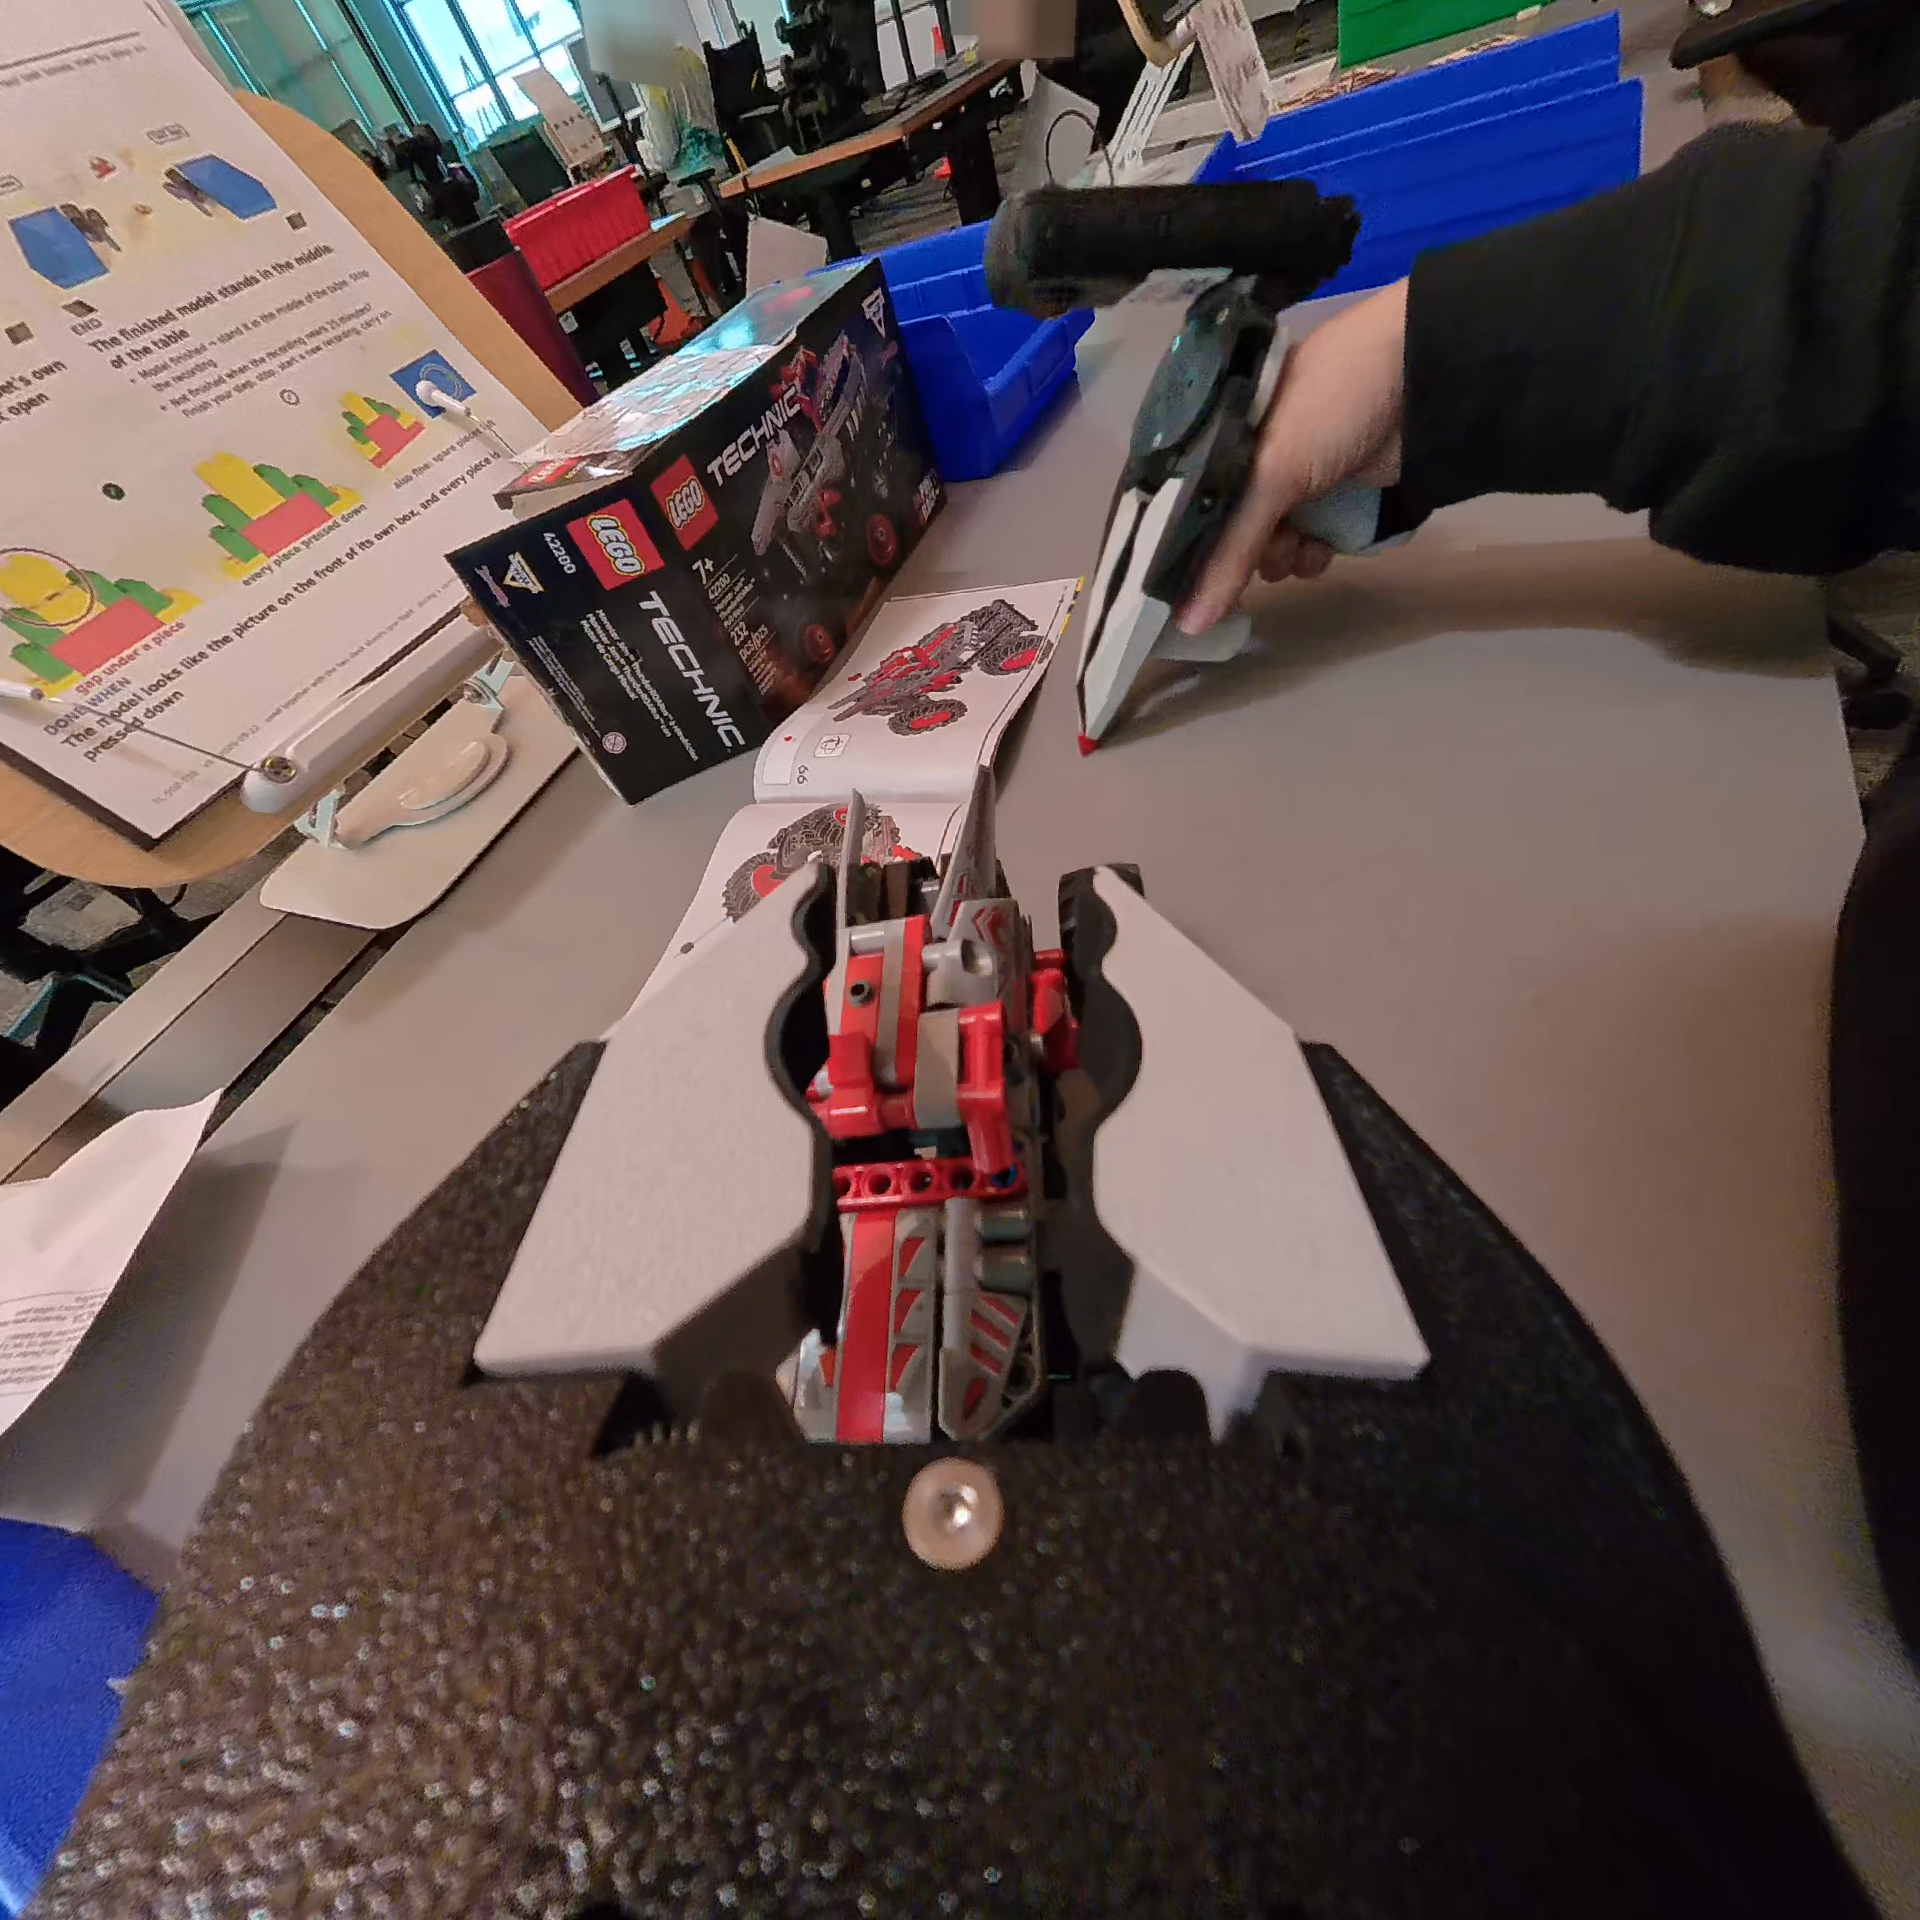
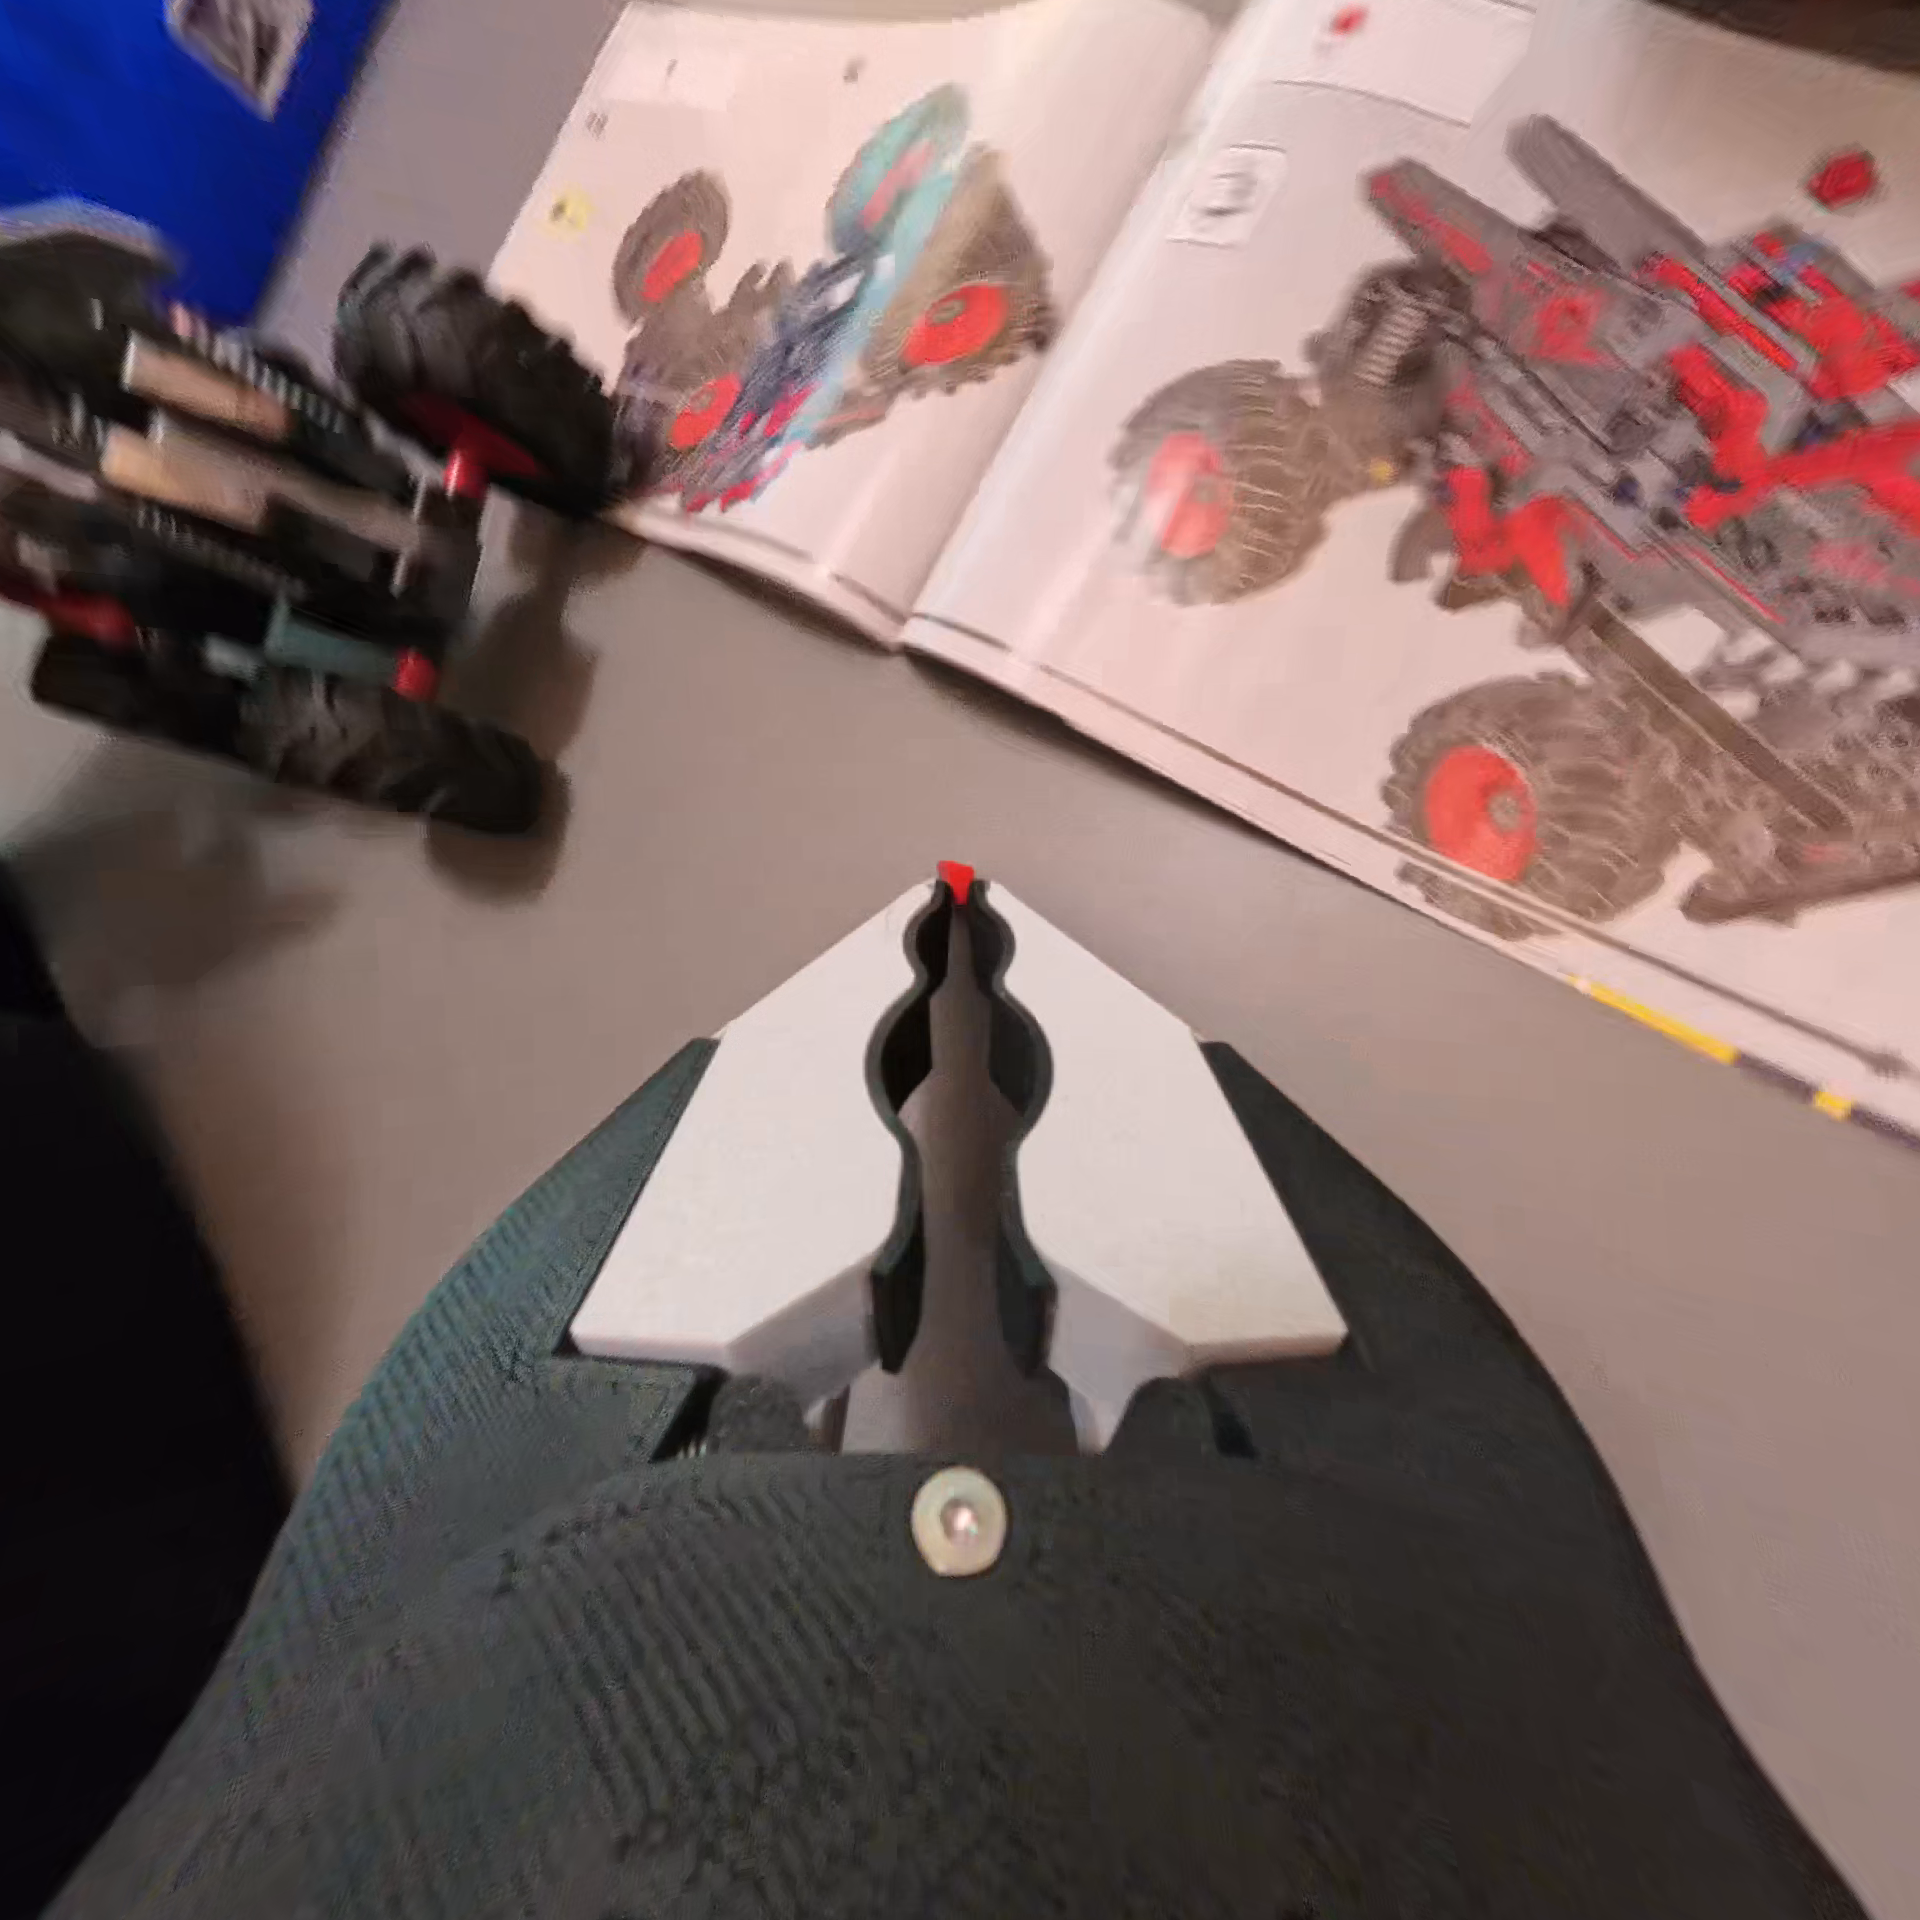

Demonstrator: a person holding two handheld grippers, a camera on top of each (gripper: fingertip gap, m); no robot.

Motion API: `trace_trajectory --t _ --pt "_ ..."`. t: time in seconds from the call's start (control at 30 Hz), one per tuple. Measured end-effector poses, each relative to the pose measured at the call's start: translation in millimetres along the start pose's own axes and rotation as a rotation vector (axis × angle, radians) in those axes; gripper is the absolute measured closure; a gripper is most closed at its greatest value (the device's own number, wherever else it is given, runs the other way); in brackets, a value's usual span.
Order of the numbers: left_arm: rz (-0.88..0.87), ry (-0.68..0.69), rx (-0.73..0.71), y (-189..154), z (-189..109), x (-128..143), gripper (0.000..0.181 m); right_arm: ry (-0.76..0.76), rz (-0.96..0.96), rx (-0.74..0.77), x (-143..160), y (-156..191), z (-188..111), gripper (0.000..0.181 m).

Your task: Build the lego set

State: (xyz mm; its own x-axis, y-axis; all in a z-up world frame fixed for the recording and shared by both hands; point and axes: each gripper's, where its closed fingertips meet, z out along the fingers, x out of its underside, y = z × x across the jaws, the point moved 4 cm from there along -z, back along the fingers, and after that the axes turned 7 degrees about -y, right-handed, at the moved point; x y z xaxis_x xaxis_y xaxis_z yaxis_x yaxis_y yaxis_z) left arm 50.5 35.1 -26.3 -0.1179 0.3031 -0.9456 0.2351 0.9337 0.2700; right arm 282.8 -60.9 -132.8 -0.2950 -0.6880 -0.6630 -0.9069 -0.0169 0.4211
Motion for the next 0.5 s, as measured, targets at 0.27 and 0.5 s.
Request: trace_trajectory --t 0.27,0.5 --pt "-0.003 0.017 0.015 -2 2 4 0.138 -0.012 -0.138 0.071 0 -11 -9 0.161" --pt "-0.005 0.021 0.015 -1 4 4 0.138 -0.066 -0.268 0.163 -2 -3 -10 0.166"
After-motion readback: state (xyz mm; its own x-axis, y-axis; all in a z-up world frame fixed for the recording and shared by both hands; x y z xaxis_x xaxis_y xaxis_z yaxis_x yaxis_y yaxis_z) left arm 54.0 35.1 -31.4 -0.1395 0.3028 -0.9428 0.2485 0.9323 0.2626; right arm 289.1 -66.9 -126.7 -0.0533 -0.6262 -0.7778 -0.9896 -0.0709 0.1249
